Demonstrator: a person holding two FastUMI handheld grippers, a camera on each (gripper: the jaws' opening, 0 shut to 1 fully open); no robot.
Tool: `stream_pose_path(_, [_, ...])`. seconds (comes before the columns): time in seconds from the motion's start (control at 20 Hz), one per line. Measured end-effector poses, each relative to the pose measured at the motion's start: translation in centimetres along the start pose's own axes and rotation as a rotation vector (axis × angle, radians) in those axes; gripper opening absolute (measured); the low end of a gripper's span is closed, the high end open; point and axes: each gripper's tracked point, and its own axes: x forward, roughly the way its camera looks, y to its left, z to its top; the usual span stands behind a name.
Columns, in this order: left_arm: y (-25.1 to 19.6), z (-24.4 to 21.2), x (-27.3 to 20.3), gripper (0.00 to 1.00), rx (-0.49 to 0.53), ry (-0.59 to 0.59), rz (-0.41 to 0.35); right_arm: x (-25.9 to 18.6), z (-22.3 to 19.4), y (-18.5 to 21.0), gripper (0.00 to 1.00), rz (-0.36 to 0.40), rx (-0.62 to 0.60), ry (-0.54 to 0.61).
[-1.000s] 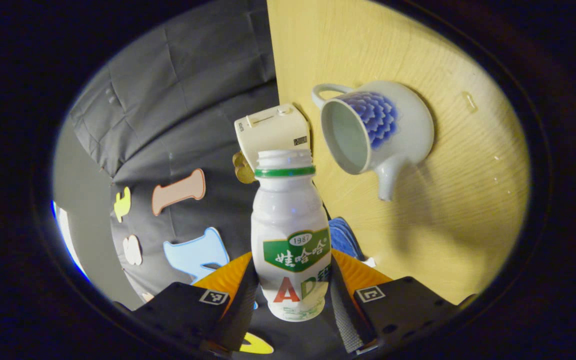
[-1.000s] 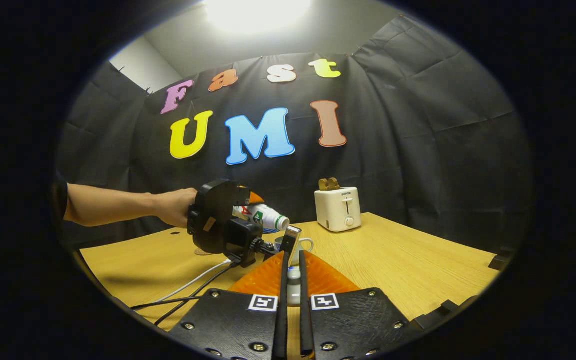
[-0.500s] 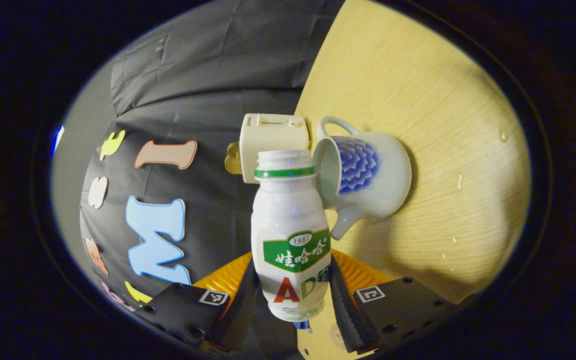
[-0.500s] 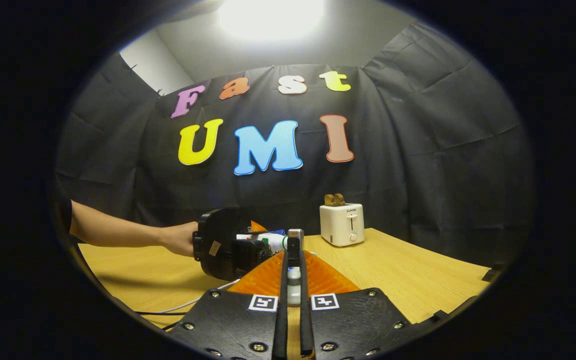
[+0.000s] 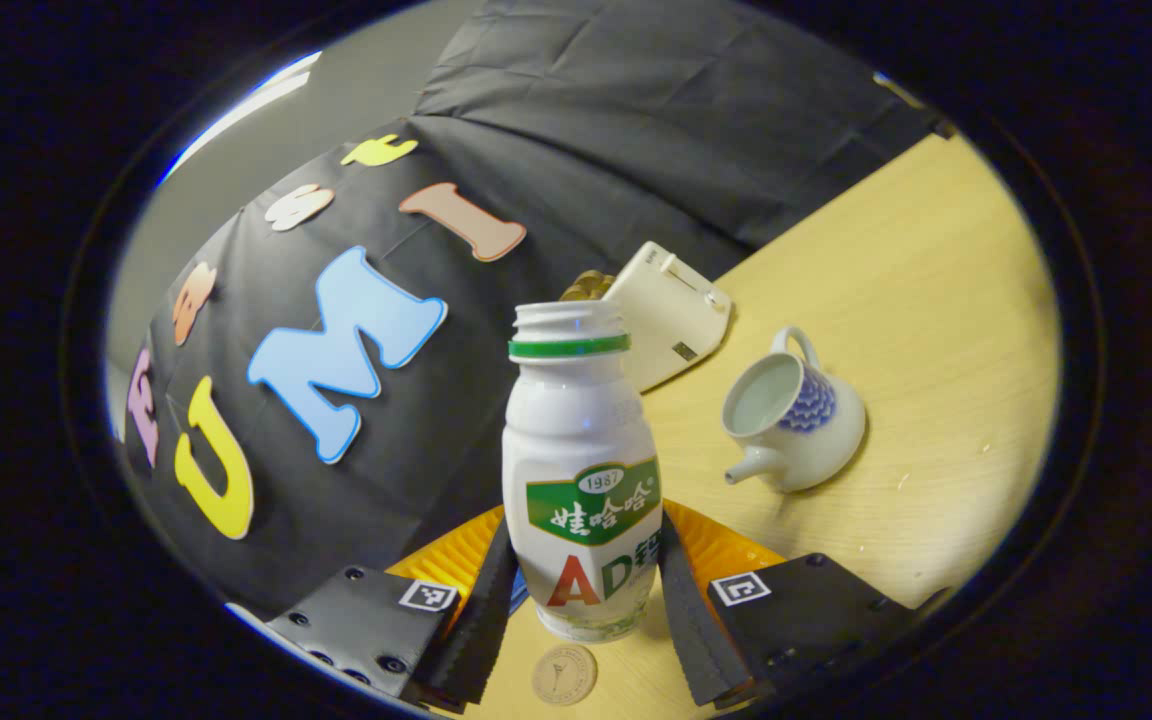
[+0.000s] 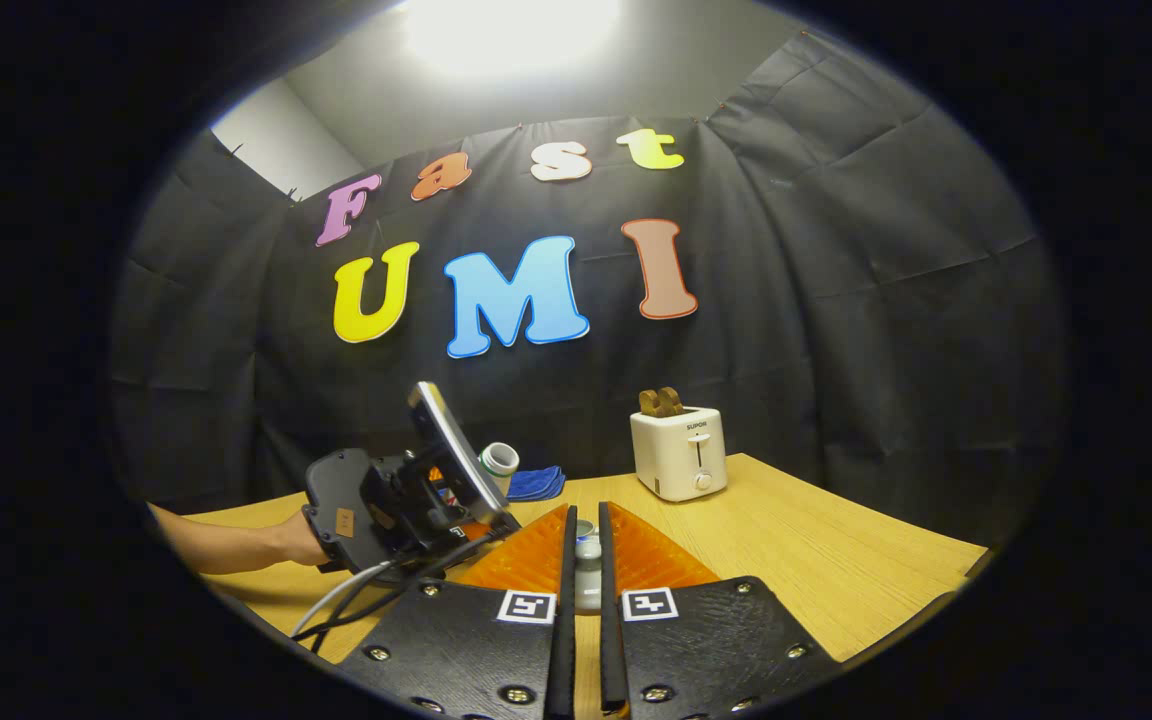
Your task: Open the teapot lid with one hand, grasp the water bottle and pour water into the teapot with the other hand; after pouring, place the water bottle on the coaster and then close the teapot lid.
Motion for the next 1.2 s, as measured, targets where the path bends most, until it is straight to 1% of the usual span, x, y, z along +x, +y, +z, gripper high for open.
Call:
stream_pose_path(0.1, [0.9, -0.2, -0.4, 0.83, -0.154, -0.023, 0.02, 2.1, 0.4, 1.2, 0.1, 0.032, -0.045, 0.006])
stream_pose_path(0.15, [1.6, -0.6, -0.5, 0.83, -0.26, -0.037, 0.021, 4.0, 0.5, 2.2, 0.1, 0.06, -0.078, 0.01])
stream_pose_path(0.2, [1.8, -0.8, -0.8, 0.83, -0.309, -0.047, 0.018, 5.1, 0.5, 2.7, 0.1, 0.072, -0.09, 0.012])
stream_pose_path(0.3, [3.2, -2.1, -1.8, 0.83, -0.385, -0.057, 0.053, 7.4, 0.1, 3.4, 0.1, 0.085, -0.117, 0.028])
stream_pose_path(0.35, [3.8, -2.8, -2.6, 0.72, -0.413, -0.059, 0.065, 8.4, 0.0, 3.6, 0.1, 0.088, -0.131, 0.035])
stream_pose_path(0.4, [4.1, -3.1, -3.1, 0.83, -0.437, -0.063, 0.07, 9.4, -0.2, 3.8, 0.1, 0.086, -0.146, 0.039])
stream_pose_path(0.45, [4.5, -3.2, -3.5, 0.77, -0.463, -0.069, 0.074, 10.6, -0.5, 4.1, 0.1, 0.087, -0.156, 0.043])
stream_pose_path(0.55, [5.3, -3.7, -4.5, 0.81, -0.531, -0.078, 0.085, 12.8, -1.1, 4.3, 0.1, 0.085, -0.156, 0.053])
stream_pose_path(0.6, [5.5, -3.9, -5.0, 0.77, -0.566, -0.082, 0.085, 13.8, -1.6, 4.1, 0.1, 0.081, -0.158, 0.063])
stream_pose_path(0.7, [6.6, -4.8, -5.9, 0.77, -0.671, -0.092, 0.095, 16.0, -2.1, 3.0, 0.1, 0.06, -0.158, 0.072])
stream_pose_path(0.75, [7.4, -5.4, -6.0, 0.83, -0.696, -0.093, 0.114, 16.9, -2.4, 2.5, 0.1, 0.049, -0.157, 0.081])
stream_pose_path(0.8, [9.0, -6.3, -6.3, 0.72, -0.723, -0.094, 0.15, 17.8, -3.2, 2.1, 0.1, 0.044, -0.154, 0.097])
stream_pose_path(0.9, [10.1, -7.3, -6.5, 0.72, -0.763, -0.09, 0.184, 18.8, -6.0, 1.7, 0.1, 0.039, -0.139, 0.159])
stream_pose_path(0.95, [10.4, -7.9, -6.7, 0.72, -0.783, -0.079, 0.196, 19.0, -6.4, 2.2, 0.1, 0.054, -0.112, 0.167])
stream_pose_path(1.0, [10.6, -8.7, -6.5, 0.82, -0.788, -0.064, 0.208, 19.2, -6.8, 2.5, 0.1, 0.054, -0.116, 0.176])
stream_pose_path(1.2, [11.2, -9.0, -6.9, 0.82, -0.797, -0.057, 0.231, 19.4, -7.9, 2.4, 0.1, 0.053, -0.151, 0.194])
